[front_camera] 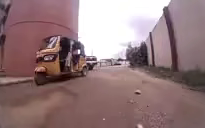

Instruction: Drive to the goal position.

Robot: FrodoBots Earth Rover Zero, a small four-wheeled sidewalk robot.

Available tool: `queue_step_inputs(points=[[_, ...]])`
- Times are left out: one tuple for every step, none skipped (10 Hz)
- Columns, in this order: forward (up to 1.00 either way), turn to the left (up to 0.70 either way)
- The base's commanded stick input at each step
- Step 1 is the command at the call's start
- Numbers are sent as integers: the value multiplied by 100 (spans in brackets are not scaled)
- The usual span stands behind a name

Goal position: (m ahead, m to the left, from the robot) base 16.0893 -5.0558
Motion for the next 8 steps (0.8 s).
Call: queue_step_inputs(points=[[50,-1],[50,-1],[50,-1],[50,-1],[50,-1],[50,-1],[50,-1],[50,-1]])
